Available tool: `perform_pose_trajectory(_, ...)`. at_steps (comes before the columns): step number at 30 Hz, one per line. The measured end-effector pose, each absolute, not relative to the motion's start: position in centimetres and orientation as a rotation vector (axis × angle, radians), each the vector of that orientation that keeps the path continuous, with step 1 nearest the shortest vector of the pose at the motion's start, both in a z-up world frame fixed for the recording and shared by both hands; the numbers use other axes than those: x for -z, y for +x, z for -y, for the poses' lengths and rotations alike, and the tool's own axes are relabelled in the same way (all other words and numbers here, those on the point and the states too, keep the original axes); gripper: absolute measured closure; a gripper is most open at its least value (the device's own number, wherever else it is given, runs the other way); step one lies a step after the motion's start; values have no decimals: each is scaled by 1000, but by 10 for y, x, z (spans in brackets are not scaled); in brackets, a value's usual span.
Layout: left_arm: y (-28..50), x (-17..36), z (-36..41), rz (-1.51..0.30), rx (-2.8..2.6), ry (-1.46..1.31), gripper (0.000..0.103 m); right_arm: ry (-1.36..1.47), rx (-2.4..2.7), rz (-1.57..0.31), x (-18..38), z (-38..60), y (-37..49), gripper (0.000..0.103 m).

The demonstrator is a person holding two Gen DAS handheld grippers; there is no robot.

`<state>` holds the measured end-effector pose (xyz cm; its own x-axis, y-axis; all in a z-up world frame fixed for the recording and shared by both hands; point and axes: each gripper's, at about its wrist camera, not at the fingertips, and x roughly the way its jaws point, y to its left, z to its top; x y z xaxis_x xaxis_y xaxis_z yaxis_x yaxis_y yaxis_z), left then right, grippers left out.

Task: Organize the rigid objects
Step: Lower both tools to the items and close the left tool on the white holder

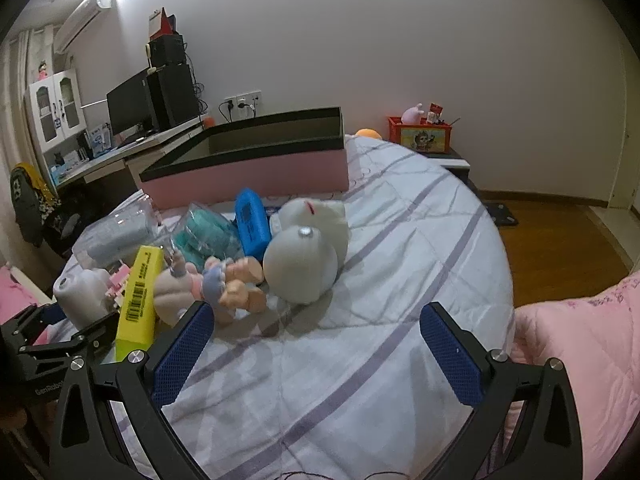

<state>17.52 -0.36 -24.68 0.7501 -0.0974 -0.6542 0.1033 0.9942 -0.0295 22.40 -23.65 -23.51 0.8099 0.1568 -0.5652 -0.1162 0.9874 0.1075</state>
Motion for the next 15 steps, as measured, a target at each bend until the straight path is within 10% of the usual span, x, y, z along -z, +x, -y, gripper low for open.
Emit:
perform_pose_trajectory(2, 175, 243, 0, -713, 155, -20, 47, 66, -139, -595, 229, 239, 222, 0)
perform_pose_trajectory(15, 189, 241, -7, -747, 193, -34, 46, 78, -52, -652, 230, 249, 254, 0)
